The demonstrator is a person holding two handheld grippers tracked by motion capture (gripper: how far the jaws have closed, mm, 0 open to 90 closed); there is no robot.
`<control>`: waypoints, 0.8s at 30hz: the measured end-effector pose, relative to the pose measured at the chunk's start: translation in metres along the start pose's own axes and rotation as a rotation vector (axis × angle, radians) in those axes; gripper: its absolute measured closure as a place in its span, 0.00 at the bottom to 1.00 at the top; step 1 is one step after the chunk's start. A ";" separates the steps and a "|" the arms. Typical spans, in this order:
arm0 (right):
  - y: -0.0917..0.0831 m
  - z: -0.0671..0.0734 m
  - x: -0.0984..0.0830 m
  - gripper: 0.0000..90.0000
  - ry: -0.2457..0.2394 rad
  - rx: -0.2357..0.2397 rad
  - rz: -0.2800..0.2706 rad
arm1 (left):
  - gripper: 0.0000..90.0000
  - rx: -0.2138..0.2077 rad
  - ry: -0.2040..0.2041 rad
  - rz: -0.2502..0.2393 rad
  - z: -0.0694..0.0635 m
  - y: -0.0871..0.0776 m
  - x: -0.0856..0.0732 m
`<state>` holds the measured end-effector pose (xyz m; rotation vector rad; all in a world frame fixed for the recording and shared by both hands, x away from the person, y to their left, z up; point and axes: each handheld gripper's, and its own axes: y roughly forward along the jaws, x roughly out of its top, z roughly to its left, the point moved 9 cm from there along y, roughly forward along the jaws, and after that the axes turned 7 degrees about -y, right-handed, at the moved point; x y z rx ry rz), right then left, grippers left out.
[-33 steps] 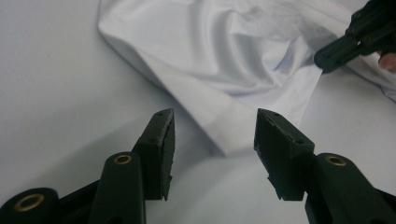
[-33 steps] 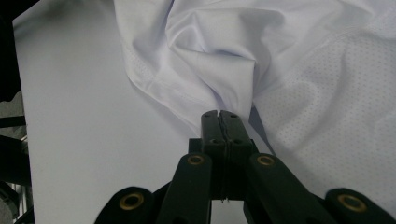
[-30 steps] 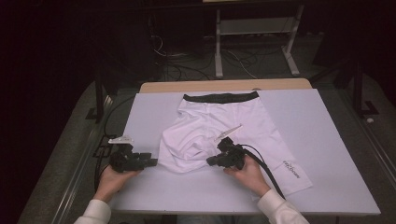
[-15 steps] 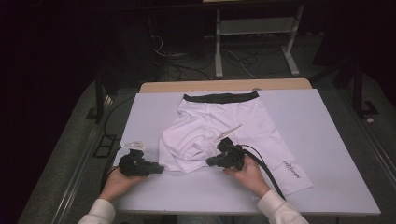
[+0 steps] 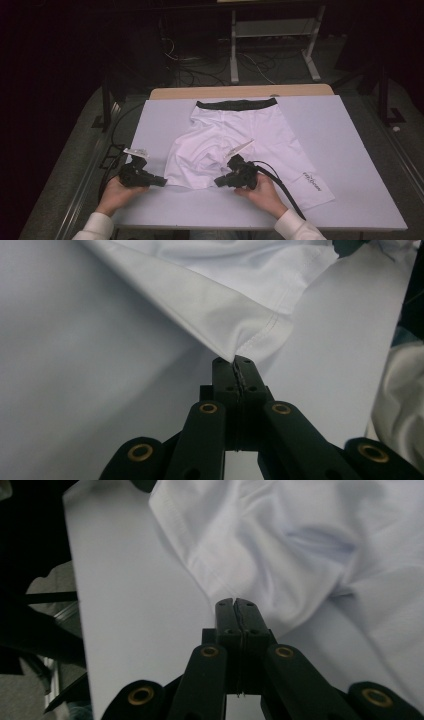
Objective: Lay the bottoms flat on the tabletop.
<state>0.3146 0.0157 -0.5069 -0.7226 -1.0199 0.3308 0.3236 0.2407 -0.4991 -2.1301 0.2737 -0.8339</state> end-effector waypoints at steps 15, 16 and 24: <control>0.042 0.062 -0.001 0.99 -0.073 0.153 0.075 | 0.99 0.043 -0.035 0.077 0.017 -0.031 -0.021; 0.044 0.064 -0.001 0.99 -0.077 0.159 0.080 | 0.99 0.044 -0.033 0.086 0.018 -0.031 -0.023; 0.049 0.079 -0.001 0.99 -0.107 0.198 0.101 | 0.99 0.033 -0.007 0.127 0.019 -0.034 -0.031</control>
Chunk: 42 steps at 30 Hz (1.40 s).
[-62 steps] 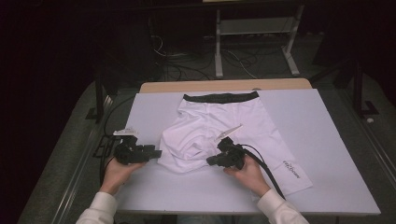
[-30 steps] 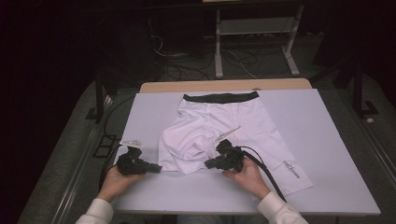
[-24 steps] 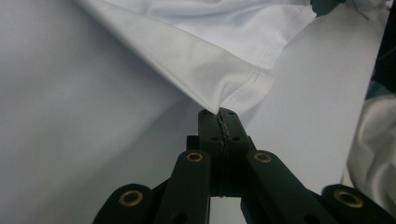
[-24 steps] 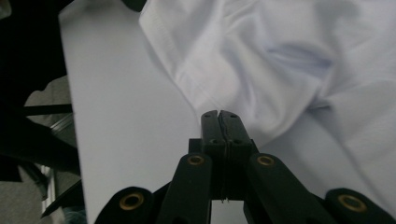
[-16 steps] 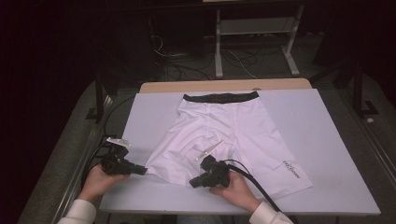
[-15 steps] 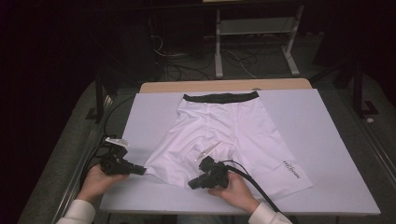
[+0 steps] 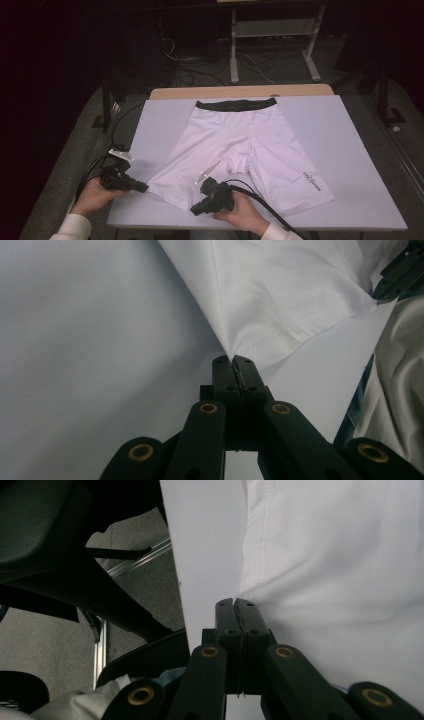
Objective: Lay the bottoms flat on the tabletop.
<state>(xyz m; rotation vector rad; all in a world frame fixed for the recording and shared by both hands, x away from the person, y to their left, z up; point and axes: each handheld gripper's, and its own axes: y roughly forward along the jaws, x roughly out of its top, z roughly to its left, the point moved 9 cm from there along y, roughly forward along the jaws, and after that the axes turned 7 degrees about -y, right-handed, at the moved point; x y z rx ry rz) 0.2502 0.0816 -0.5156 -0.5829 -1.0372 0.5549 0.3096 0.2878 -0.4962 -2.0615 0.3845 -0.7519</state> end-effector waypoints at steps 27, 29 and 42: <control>-0.028 0.006 -0.007 0.77 -0.015 0.040 -0.033 | 0.39 -0.032 0.056 -0.152 -0.016 -0.004 0.026; -0.030 0.005 -0.007 0.75 -0.019 0.029 -0.033 | 0.37 -0.028 0.064 -0.178 -0.018 -0.005 0.030; -0.074 -0.021 -0.001 0.49 -0.042 -0.127 -0.117 | 0.07 0.033 0.085 -0.290 -0.025 -0.004 0.061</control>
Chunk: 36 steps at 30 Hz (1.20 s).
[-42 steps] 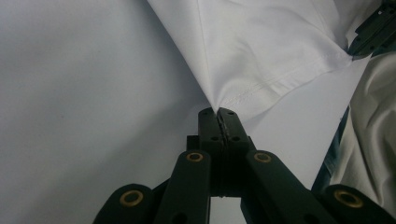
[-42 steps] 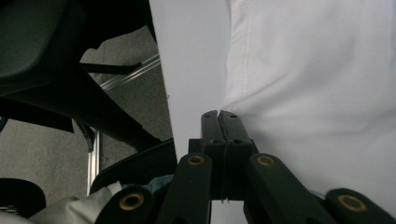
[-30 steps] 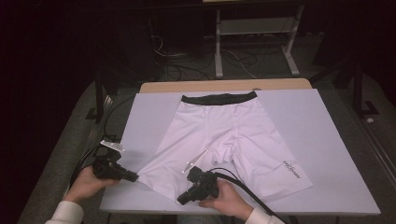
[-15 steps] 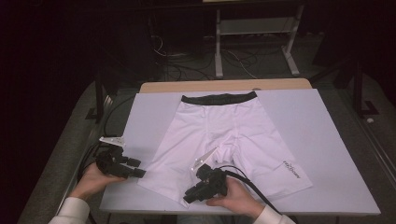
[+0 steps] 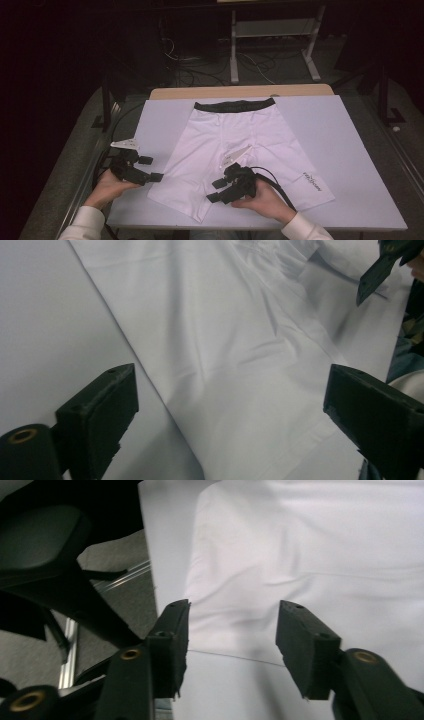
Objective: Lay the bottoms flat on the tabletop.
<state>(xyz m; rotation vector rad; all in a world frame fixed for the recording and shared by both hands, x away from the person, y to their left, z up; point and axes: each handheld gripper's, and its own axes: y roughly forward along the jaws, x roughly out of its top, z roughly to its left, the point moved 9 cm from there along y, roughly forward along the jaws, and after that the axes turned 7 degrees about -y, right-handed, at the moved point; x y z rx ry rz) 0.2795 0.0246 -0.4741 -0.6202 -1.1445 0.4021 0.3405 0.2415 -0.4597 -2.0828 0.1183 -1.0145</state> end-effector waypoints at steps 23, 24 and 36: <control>-0.070 -0.056 -0.010 0.03 0.099 -0.181 -0.010 | 0.00 0.039 0.049 -0.087 -0.008 0.006 0.030; -0.074 -0.058 -0.011 0.02 0.102 -0.189 -0.013 | 0.00 0.039 0.050 -0.094 -0.008 0.007 0.032; -0.121 -0.082 -0.028 0.01 0.140 -0.253 -0.069 | 0.00 0.009 0.082 -0.143 -0.029 0.022 0.058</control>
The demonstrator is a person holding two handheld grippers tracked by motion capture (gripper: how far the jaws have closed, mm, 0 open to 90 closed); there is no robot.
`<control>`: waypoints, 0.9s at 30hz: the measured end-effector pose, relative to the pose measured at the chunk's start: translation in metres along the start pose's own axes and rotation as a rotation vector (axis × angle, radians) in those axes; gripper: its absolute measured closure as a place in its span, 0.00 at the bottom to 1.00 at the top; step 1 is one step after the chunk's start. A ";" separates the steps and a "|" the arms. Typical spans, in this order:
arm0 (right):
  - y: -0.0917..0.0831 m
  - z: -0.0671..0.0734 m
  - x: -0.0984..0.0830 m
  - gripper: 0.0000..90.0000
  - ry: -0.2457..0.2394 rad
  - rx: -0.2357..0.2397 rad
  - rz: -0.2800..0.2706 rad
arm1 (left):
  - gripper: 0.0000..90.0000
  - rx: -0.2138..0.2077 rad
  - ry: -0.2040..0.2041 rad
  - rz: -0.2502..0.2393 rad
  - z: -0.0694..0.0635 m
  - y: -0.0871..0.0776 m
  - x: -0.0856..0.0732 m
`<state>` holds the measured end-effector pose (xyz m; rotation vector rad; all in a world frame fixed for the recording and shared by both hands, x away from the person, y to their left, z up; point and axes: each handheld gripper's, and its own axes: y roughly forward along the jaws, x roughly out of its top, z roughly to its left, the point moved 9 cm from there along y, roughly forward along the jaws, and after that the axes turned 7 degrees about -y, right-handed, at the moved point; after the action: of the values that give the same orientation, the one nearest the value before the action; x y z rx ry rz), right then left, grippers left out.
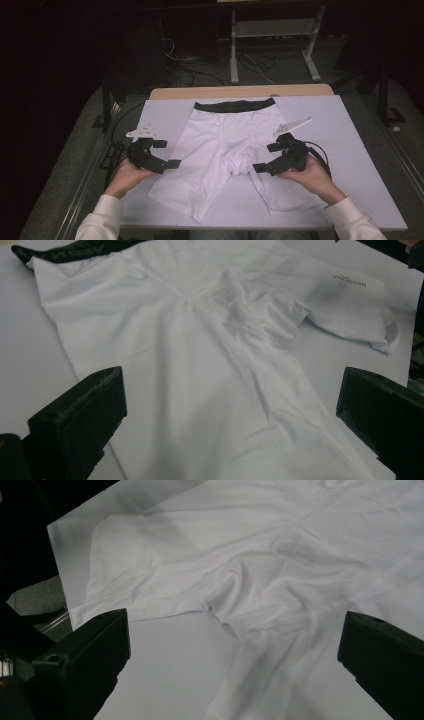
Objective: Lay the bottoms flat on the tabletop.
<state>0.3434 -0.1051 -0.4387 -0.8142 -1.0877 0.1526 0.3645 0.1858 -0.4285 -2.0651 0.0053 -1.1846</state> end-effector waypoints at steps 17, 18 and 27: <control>-0.041 -0.048 -0.040 0.01 0.111 -0.104 -0.090 | 0.00 -0.032 0.006 -0.112 -0.024 0.023 0.016; -0.043 -0.050 -0.042 0.01 0.120 -0.108 -0.095 | 0.00 -0.031 0.005 -0.117 -0.026 0.025 0.016; -0.054 -0.061 -0.062 0.01 0.156 -0.145 -0.137 | 0.00 -0.040 0.019 -0.122 -0.037 0.035 0.006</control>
<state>0.3497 -0.2042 -0.4614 -0.8633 -1.0109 -0.1045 0.3516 0.1363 -0.4339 -2.1144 -0.0891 -1.2875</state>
